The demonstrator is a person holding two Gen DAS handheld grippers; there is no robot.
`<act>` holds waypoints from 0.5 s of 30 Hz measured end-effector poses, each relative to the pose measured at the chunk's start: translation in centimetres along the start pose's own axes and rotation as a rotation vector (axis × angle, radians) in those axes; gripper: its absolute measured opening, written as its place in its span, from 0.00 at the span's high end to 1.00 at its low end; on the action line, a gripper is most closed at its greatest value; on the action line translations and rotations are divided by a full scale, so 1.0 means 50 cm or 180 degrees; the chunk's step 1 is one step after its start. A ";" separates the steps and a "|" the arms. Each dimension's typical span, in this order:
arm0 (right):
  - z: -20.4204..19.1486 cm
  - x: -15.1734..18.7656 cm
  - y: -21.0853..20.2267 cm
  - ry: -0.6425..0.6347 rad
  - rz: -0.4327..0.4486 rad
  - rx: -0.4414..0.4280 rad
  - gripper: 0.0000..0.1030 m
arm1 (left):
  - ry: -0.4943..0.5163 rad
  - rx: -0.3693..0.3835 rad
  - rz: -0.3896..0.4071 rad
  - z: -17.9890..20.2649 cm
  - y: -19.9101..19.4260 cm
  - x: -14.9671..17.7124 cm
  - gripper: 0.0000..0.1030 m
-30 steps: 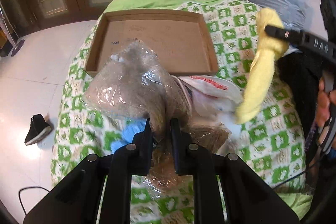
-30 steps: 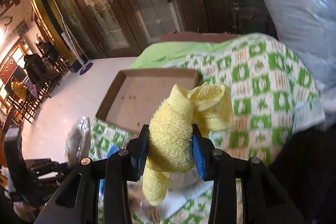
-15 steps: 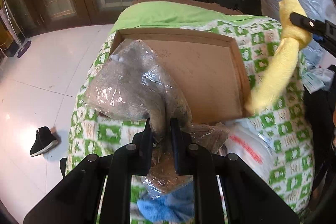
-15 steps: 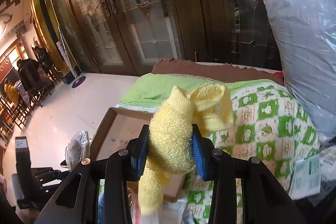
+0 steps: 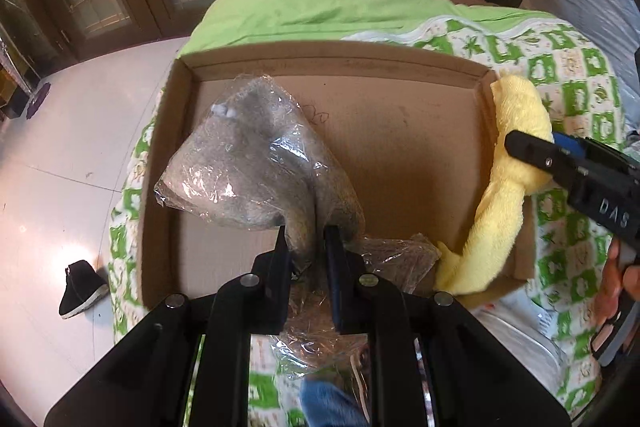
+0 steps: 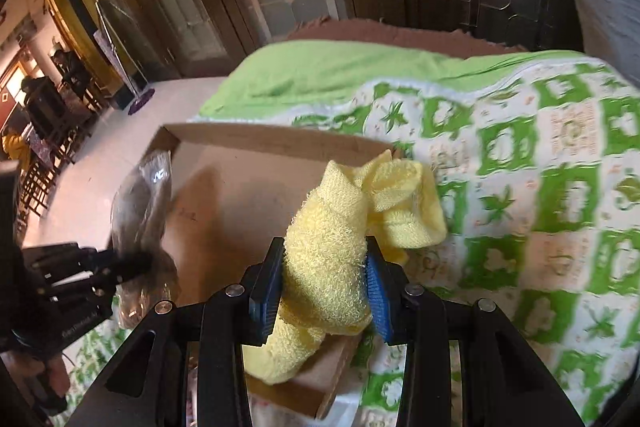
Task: Organize soft objects
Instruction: 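Carry the grey bag with left gripper while right gripper carries yellow towel into box, then open both grippers to drop the items in the box and withdraw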
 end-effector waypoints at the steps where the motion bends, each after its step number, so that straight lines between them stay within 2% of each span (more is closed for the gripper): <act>1: -0.006 -0.003 0.008 -0.0026 -0.0010 -0.0005 0.64 | 0.0001 -0.0007 -0.0020 -0.001 0.008 -0.002 0.87; 8: -0.050 -0.015 0.058 -0.0396 -0.0077 0.0111 0.64 | 0.0046 -0.0096 0.0011 -0.009 0.037 -0.019 0.86; 15: -0.052 -0.009 0.075 -0.0428 -0.0068 0.0242 0.62 | 0.0059 -0.0180 0.0090 -0.034 0.038 -0.030 0.81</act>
Point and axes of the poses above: each gripper's, at about its wrist camera, not at the fingertips, and y roughly the way its jaws point, z to its right, x to its underside, the point moved 6 cm from there along y, roughly the way its jaws point, and after that the axes turned 13 degrees about -z, right-handed, at the moved point
